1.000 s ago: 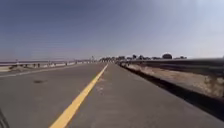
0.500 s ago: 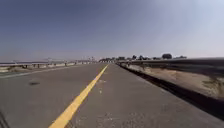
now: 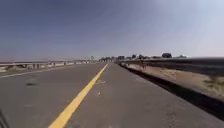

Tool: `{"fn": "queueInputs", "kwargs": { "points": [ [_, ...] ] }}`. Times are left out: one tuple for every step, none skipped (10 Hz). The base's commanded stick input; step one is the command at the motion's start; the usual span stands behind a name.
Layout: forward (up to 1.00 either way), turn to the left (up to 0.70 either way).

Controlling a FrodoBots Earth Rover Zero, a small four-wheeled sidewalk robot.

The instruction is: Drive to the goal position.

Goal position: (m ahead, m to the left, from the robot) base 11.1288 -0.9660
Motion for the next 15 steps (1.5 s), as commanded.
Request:
{"fn": "queueInputs", "kwargs": {
  "points": [
    [0.3,0.0],
    [0.3,0.0],
    [0.3,0.0],
    [0.3,0.0],
    [0.3,0.0],
    [0.3,0.0],
    [0.3,0.0],
    [0.3,0.0],
    [0.3,0.0],
    [0.3,0.0],
    [0.3,0.0],
    [0.3,0.0],
    [0.3,0.0],
    [0.3,0.0],
    [0.3,0.0]
  ]
}}
